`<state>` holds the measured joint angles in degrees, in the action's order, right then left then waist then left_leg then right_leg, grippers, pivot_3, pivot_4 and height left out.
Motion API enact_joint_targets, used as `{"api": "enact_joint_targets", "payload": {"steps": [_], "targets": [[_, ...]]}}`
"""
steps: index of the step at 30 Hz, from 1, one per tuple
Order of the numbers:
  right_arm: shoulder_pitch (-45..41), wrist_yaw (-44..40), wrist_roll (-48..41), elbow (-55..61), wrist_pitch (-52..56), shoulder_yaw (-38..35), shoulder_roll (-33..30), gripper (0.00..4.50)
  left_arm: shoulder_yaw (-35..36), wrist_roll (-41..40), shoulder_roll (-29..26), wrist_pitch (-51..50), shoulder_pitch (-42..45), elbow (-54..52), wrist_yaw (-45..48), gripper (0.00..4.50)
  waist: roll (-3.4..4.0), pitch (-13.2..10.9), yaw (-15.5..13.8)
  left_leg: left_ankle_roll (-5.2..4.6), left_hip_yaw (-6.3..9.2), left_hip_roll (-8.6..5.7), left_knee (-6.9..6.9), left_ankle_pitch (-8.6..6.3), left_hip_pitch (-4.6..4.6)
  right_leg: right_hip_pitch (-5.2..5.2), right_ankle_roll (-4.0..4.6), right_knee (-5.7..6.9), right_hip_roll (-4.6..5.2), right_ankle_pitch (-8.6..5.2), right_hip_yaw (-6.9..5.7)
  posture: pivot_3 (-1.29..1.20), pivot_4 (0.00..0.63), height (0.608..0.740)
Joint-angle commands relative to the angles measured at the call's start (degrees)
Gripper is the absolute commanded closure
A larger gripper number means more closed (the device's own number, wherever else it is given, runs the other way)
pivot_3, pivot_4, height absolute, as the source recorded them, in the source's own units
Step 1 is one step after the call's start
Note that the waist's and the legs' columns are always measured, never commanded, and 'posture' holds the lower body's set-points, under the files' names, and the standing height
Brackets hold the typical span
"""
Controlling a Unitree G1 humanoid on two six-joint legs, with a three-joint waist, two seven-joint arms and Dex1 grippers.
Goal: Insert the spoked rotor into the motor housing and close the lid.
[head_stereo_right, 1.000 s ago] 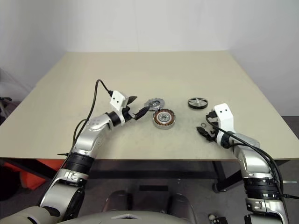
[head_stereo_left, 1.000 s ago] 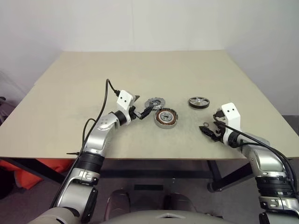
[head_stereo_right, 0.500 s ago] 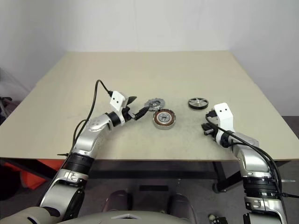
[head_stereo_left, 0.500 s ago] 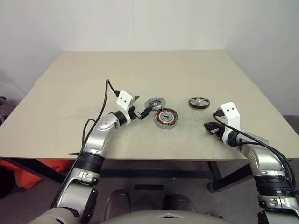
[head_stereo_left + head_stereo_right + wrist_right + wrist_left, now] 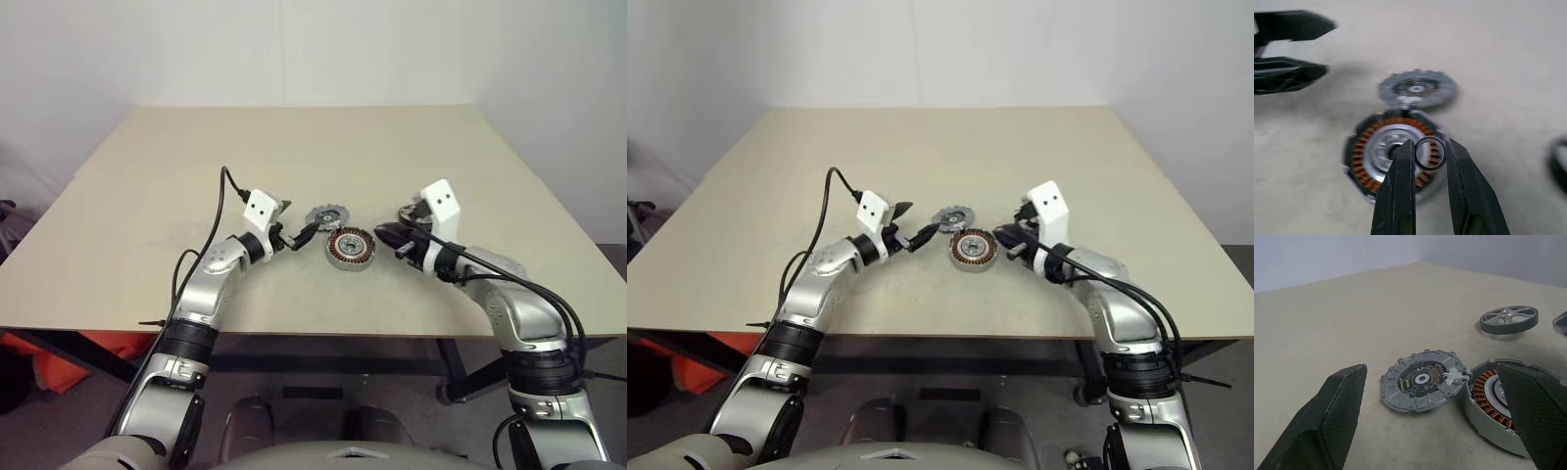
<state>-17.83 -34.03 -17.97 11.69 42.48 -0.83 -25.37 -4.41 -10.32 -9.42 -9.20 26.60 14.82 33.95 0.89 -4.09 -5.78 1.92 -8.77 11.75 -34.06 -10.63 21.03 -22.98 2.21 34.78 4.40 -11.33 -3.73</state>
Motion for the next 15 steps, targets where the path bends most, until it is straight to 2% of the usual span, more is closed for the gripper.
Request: {"api": "enact_joint_targets", "payload": {"steps": [1, 6, 15], "targets": [[-3.48, -0.76, 0.82, -2.13, -1.56, 3.47, 1.01, 3.94, 0.7, -0.31, -0.28, 0.53, 0.42, -2.6, -0.66, 0.0, 0.0, 0.0, 0.09, 0.0, 0.0, 0.0, 0.0, 0.0, -0.01, -0.01, 0.0, 0.0, 0.0, 0.0, 0.0, 0.0, 0.0, 0.74], [-5.27, -0.99, 2.56, -6.64, -4.11, 6.8, 2.89, 3.94, 1.18, -0.45, -0.85, 0.43, -0.17, -3.36, -1.23, 0.0, 0.0, 0.0, 0.13, 0.01, 0.0, 0.01, 0.01, 0.01, -0.01, -0.03, 0.01, 0.01, 0.0, 0.0, 0.0, 0.0, 0.0, 0.74], [-6.22, -0.87, 4.0, -11.16, -6.6, 7.68, 4.0, 3.94, 1.54, -0.55, -1.66, -0.11, -1.66, -5.38, -2.35, 0.0, 0.0, 0.0, 0.12, 0.02, -0.01, 0.0, 0.01, 0.0, 0.02, -0.03, 0.02, 0.01, 0.0, 0.01, 0.0, 0.0, 0.0, 0.74]]}}
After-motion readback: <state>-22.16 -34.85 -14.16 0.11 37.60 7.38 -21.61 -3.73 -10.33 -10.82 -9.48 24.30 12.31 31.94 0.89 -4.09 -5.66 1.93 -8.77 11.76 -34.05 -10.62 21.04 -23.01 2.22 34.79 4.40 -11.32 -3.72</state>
